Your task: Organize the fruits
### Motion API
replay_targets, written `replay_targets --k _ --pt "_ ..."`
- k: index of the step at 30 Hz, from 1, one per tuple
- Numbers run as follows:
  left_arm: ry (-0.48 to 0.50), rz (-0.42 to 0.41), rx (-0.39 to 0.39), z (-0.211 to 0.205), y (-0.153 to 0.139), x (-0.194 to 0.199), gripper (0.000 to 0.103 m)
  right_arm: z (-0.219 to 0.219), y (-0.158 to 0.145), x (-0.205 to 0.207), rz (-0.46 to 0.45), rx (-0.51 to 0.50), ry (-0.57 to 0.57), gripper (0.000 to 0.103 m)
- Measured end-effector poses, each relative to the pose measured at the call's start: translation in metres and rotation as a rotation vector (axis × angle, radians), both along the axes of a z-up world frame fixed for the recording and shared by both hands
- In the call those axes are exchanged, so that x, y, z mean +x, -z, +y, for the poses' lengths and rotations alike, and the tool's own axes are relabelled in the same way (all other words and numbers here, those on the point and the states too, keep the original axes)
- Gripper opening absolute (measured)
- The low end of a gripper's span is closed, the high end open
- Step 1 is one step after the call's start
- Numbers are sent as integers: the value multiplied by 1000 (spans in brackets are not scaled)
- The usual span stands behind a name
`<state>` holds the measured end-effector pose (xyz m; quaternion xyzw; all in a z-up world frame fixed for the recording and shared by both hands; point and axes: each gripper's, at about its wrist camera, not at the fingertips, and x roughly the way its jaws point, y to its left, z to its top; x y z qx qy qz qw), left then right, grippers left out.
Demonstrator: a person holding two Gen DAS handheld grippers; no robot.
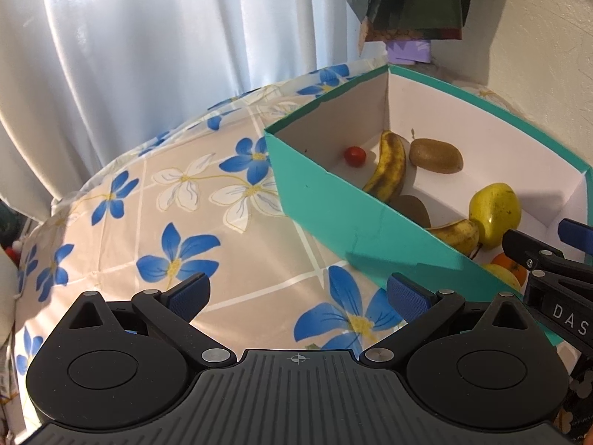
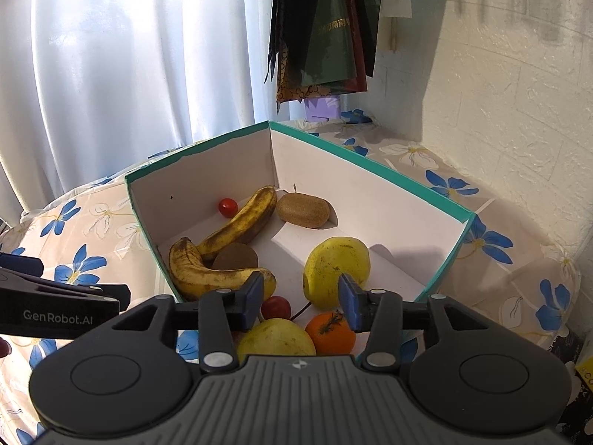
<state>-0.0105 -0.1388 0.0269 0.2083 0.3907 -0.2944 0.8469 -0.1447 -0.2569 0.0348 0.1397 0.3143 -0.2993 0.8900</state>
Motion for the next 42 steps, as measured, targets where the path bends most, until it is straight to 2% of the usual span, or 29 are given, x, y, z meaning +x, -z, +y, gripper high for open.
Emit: replay_targets --k 1,6,12,18,23,42 --pt "2 -2 2 -1 0 -1 103 1 0 0 2 -5 1 66" --pt "-7 -9 18 -3 2 0 103 3 -5 -4 -8 -41 17 103" --pt "-17 -7 35 -2 3 1 103 3 -9 -6 -10 -9 0 103" --pt "-9 18 67 -4 8 3 103 9 -9 -4 15 -27 -1 103" --pt "0 0 86 -3 8 0 103 9 -9 -5 17 -22 6 103" --pt "-2 21 70 7 5 -1 103 20 -12 -12 6 0 -1 103"
